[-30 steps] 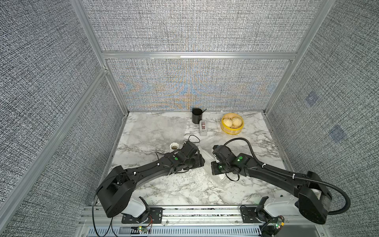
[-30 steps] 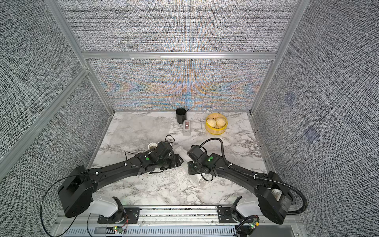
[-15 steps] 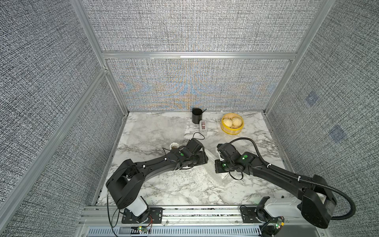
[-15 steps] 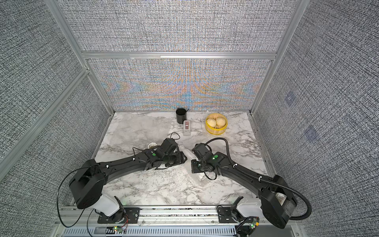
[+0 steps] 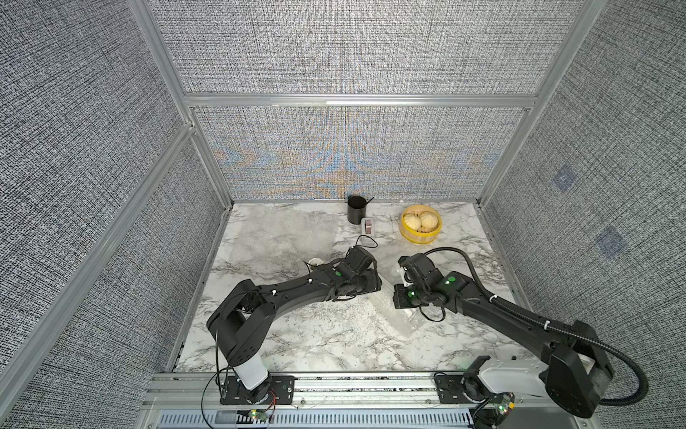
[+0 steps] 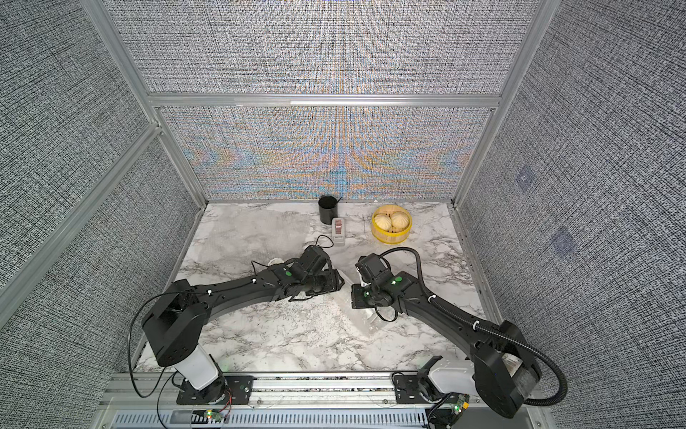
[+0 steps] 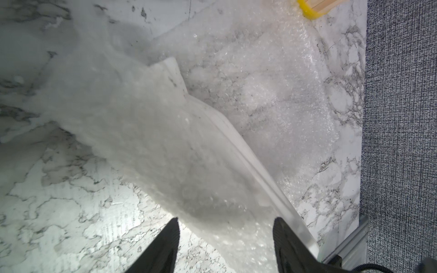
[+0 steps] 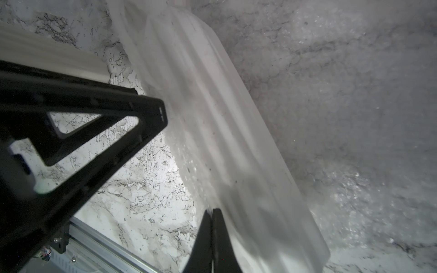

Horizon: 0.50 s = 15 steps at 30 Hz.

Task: Wrap vases in bubble wrap
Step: Wrap the vase in bubble wrap.

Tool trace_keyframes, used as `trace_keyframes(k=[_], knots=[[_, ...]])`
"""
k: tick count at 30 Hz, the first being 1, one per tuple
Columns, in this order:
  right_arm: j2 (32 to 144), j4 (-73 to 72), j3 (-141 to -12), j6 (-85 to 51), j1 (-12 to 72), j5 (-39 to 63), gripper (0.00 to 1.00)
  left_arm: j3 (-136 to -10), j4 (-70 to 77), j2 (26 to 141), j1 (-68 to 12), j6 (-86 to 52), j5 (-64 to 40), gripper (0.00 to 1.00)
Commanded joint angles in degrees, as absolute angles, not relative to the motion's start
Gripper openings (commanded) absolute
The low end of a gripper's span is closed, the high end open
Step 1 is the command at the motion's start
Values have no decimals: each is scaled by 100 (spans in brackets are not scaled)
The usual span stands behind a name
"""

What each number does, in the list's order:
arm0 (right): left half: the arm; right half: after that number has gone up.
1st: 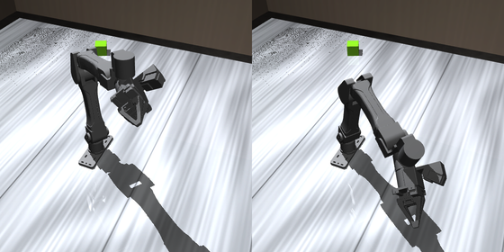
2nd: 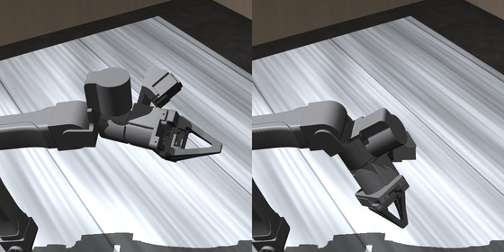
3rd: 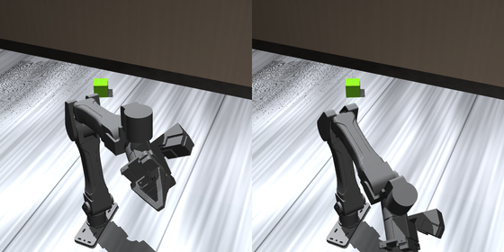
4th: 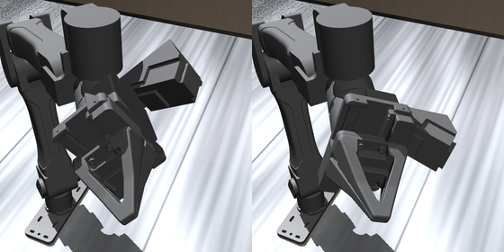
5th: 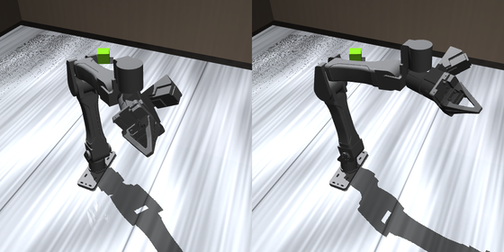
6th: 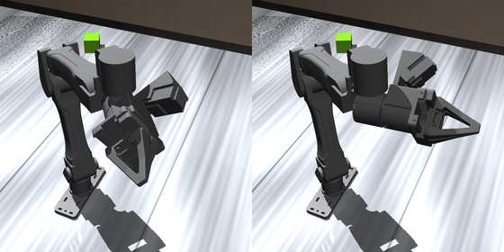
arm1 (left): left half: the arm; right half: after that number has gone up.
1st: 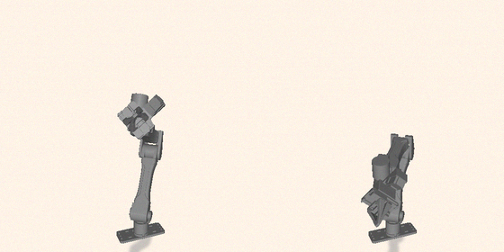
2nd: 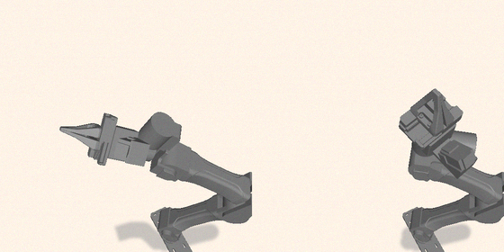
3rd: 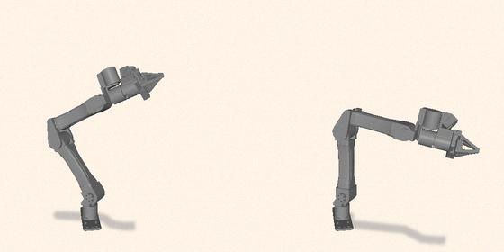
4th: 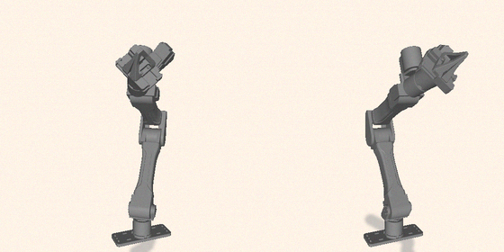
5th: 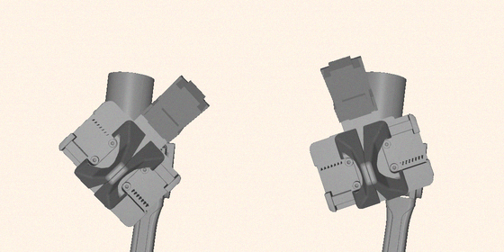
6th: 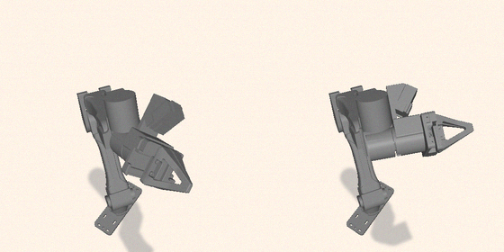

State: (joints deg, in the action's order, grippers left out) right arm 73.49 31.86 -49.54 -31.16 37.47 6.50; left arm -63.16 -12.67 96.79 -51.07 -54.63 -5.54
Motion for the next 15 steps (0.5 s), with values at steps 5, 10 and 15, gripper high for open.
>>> trace_keyframes(k=[5, 10, 15], knots=[[7408, 3192, -4969, -2964, 3552, 892, 0, -6198, -1294, 9417, -5297, -5592, -238, 66], [7418, 3120, -4945, -2925, 3447, 923, 0, -6488, -1433, 9840, -5300, -5540, -307, 68], [7435, 3085, -4885, -2887, 3333, 977, 0, -6724, -1337, 10072, -5287, -5392, -140, 68]])
